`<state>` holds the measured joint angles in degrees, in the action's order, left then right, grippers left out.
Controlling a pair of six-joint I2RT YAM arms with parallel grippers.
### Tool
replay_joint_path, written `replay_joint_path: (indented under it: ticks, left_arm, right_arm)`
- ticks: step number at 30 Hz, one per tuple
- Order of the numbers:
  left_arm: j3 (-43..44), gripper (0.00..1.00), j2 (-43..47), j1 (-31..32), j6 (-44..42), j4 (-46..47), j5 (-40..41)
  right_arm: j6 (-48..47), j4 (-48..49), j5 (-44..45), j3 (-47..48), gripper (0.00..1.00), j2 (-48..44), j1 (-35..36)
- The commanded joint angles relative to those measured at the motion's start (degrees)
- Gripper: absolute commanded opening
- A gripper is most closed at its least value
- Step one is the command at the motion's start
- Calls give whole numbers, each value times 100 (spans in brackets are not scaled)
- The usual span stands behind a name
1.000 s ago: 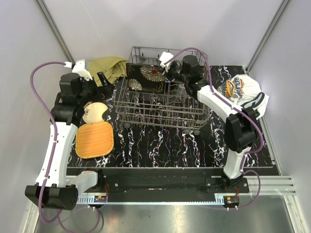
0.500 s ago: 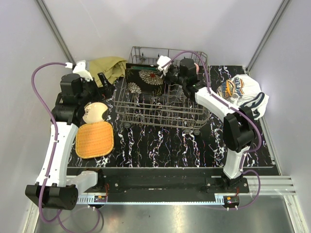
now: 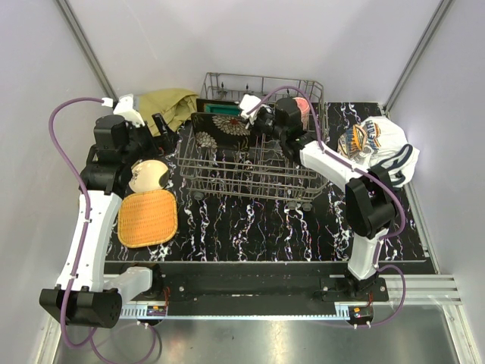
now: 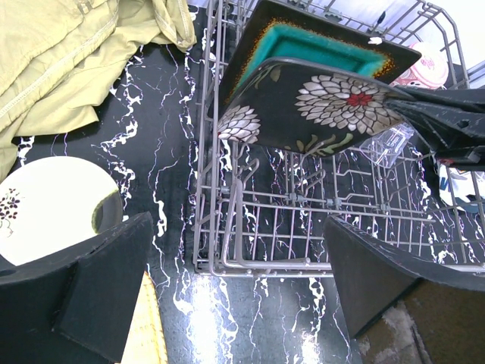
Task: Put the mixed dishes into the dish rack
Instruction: Insert the plate into the dish rack
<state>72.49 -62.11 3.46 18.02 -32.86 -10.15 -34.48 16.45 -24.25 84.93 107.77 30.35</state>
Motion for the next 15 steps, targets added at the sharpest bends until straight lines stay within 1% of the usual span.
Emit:
replay_joint_path:
  ticks: [1,13,14,15]
  left_arm:
    - [-59,99,85,-21,26,298,-119]
    - [-42,99,76,-21,35,298,-127]
    - [-42,99,67,-30,44,289,-145]
    - [-33,99,76,-21,44,289,-145]
  right_arm:
    - [196,676,140,-99,0,-124,129]
    - [152,737,237,-477,1,-195,138]
    - [169,755,237,-494,5,-195,147]
    - [178,781,237,-512,12,-195,147]
